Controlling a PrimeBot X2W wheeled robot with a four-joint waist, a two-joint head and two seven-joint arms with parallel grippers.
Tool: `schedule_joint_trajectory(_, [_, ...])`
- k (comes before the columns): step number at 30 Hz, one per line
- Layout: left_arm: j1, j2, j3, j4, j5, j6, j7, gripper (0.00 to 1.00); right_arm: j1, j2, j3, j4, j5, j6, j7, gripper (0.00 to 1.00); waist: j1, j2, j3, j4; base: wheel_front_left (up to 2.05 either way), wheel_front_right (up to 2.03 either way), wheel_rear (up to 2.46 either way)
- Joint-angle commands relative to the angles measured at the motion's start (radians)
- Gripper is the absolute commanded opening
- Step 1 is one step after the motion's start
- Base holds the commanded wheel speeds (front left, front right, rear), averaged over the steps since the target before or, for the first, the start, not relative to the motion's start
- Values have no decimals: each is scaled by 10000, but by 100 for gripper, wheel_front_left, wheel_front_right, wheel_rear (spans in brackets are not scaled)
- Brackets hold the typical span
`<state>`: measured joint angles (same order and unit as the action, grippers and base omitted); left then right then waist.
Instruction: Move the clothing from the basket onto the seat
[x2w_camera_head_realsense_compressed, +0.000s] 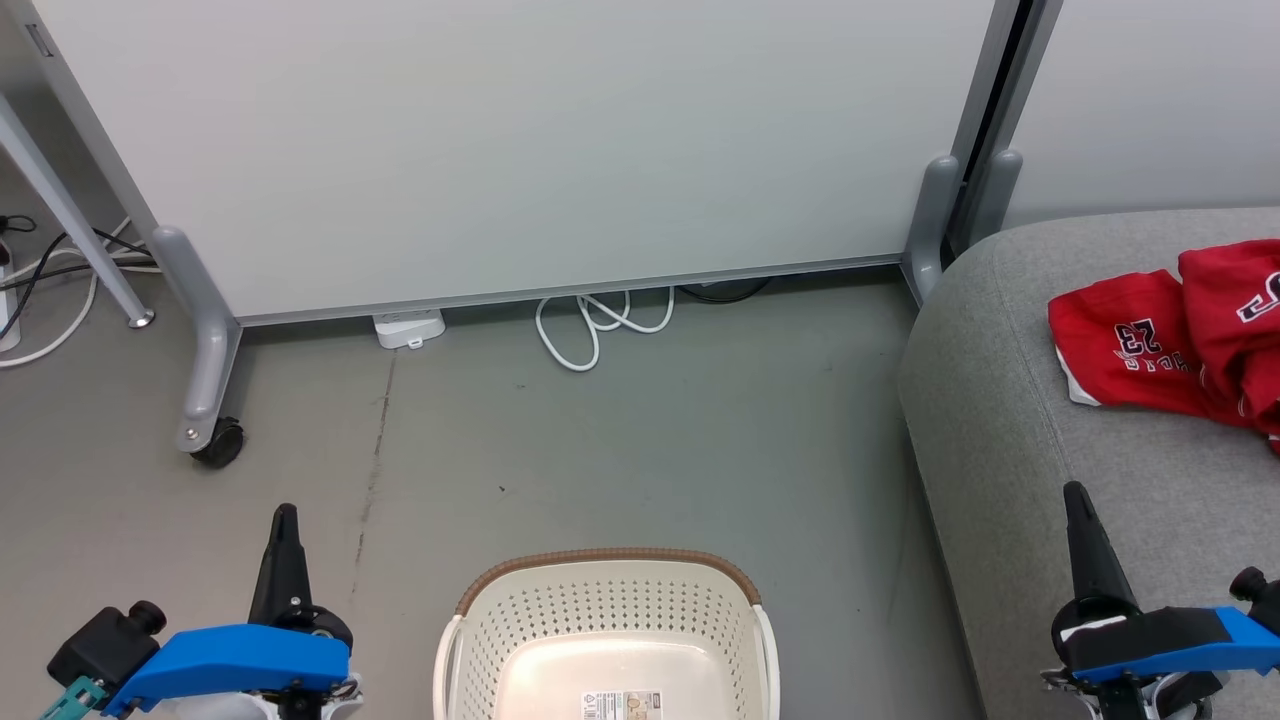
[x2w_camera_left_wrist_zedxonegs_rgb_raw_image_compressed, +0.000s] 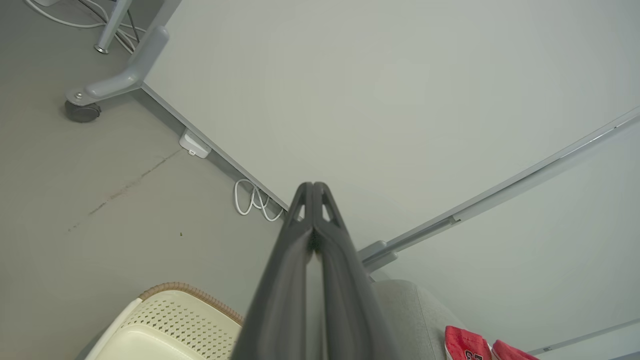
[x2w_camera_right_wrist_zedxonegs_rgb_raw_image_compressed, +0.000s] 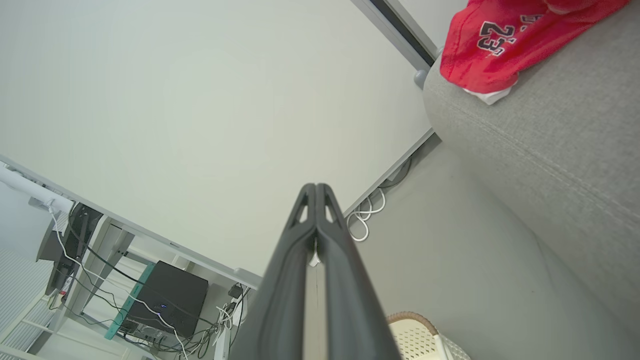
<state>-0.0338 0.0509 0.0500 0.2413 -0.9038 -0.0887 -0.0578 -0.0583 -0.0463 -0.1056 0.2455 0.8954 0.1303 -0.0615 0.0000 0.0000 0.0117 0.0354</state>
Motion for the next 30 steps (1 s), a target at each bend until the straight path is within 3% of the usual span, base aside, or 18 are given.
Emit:
schedule_joint_trajectory(1, [-301, 11, 64, -93, -373, -58, 90, 0, -276, -43, -29, -111, 396, 4, 105, 0, 0, 0, -2, -9, 0, 0, 0])
schedule_joint_trajectory(30, [-559, 3, 345, -34, -3531, -244, 868, 0, -425, -52, -62, -71, 3589, 5, 892, 0, 0, 0, -35, -144, 0, 0, 0])
